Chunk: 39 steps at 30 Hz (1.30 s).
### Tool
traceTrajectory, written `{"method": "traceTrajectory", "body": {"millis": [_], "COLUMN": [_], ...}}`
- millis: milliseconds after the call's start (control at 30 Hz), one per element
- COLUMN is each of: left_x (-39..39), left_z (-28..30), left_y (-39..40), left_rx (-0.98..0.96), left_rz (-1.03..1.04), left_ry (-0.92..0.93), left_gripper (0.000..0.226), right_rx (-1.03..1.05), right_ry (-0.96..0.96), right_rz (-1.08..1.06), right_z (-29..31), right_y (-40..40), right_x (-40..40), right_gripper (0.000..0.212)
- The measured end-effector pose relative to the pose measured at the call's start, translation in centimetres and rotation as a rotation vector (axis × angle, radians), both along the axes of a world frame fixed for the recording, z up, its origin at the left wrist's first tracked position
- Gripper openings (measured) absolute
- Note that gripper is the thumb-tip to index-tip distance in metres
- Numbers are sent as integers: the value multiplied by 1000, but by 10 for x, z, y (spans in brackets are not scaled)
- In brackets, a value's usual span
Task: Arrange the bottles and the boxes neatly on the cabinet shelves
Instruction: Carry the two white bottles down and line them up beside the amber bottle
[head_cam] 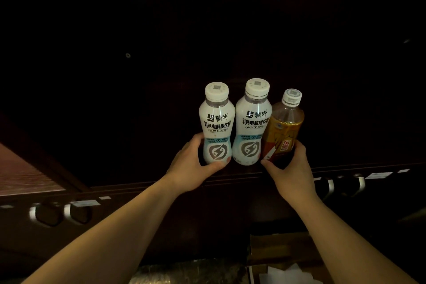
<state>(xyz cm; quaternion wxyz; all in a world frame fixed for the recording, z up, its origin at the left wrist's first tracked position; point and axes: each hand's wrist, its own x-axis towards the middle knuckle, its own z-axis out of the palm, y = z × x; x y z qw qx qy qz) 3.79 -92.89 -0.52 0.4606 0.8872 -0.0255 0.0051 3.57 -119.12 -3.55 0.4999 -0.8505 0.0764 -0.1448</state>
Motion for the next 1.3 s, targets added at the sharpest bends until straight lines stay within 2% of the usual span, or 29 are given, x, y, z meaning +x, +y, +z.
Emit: {"method": "traceTrajectory", "body": {"millis": [367,600,1033,1167,1300], "left_x": [0,0,-37,-66,-98], "left_z": [-1,-2,8,20,38], "left_y": [0,0,27,59,104], "left_rx": [6,17,-48,-19,-22], "left_rz": [-2,24,-16,-1,4], "left_ry": [8,16,62,66,44], "left_gripper": [91,101,101,96,93], "right_rx": [-18,40,60,135,187], "right_ry": [7,-2,-4,32,68], "right_rz": [30,38,-29,-120,-31], "right_z": [1,6,-1,4,22], "right_y": [-1,0,2,34,87], "right_x": [2,-2,-43,-84,-113], "right_gripper": [90,112,103,99,99]}}
